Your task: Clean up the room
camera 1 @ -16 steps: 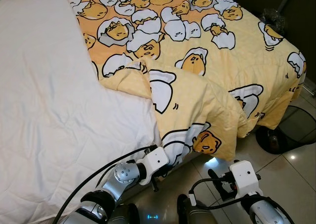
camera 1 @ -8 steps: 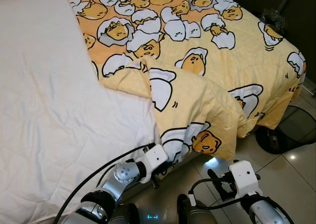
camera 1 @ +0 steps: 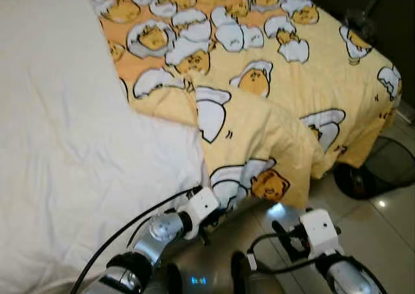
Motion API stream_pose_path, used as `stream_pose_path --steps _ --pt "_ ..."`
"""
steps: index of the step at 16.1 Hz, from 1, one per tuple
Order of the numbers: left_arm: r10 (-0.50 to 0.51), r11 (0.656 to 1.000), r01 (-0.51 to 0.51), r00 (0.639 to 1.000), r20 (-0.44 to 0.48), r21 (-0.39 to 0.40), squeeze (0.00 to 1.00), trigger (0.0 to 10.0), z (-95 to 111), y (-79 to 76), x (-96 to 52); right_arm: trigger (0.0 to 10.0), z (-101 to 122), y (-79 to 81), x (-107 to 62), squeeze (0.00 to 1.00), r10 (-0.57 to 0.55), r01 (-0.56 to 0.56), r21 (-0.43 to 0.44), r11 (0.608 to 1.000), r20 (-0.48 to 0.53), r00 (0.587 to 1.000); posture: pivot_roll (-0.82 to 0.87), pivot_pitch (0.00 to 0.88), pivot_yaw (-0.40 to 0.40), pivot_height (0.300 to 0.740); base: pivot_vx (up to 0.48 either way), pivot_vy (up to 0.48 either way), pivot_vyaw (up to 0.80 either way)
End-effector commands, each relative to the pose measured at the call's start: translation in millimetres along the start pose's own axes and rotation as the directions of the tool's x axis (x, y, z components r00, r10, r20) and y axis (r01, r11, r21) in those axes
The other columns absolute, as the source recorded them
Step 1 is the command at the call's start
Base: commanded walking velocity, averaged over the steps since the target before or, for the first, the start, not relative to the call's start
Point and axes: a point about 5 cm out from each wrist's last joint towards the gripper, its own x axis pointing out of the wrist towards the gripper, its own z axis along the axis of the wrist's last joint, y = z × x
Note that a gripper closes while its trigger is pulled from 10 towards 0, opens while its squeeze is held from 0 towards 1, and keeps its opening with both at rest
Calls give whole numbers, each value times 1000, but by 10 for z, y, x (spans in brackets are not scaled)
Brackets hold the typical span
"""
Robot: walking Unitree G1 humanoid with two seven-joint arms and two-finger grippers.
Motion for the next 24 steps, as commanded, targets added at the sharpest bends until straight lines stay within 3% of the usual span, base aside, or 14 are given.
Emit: stream_pose_path --steps 1,16,17,18,20,21,22,24 --pt "-11 1000 11 1000 -4 -4 0 10000 -30 -61 7 10000 -72 -4 -36 0 3 -3 -9 1000 -30 1000 -266 173 -9 740 -281 0 0" --pt "-16 999 17 1000 21 -30 0 10000 -16 -161 50 10000 -61 -12 -16 0 6 -6 -14 1000 -27 1000 -267 168 -9 740 0 0 0" --pt "36 998 -35 999 28 -46 0 10000 -3 -124 50 10000 -56 -14 -11 0 3 -3 -13 1000 -25 1000 -268 168 -7 740 0 0 0" --pt "168 982 -160 983 71 -103 0 10000 59 -14 33 10000 -29 -31 -9 0 -14 14 -5 1000 -8 1000 -269 166 -1 740 0 0 0" --pt "350 928 -326 928 126 -178 0 10000 146 106 -25 10000 11 -60 0 0 -43 43 7 999 17 999 -259 165 2 740 0 0 0" --pt "424 893 -385 893 149 -233 1000 10000 176 133 -62 10000 15 -57 10 0 -43 43 8 999 21 999 -255 165 2 740 0 0 0" --pt "454 878 -410 877 158 -249 1000 10000 193 148 -77 10000 18 -58 17 0 -45 45 9 999 23 999 -247 164 1 740 0 0 0" --pt "623 764 -549 765 165 -339 1000 10000 327 211 -136 10000 88 -63 65 0 -67 64 36 997 68 995 -240 157 1 740 0 0 0"
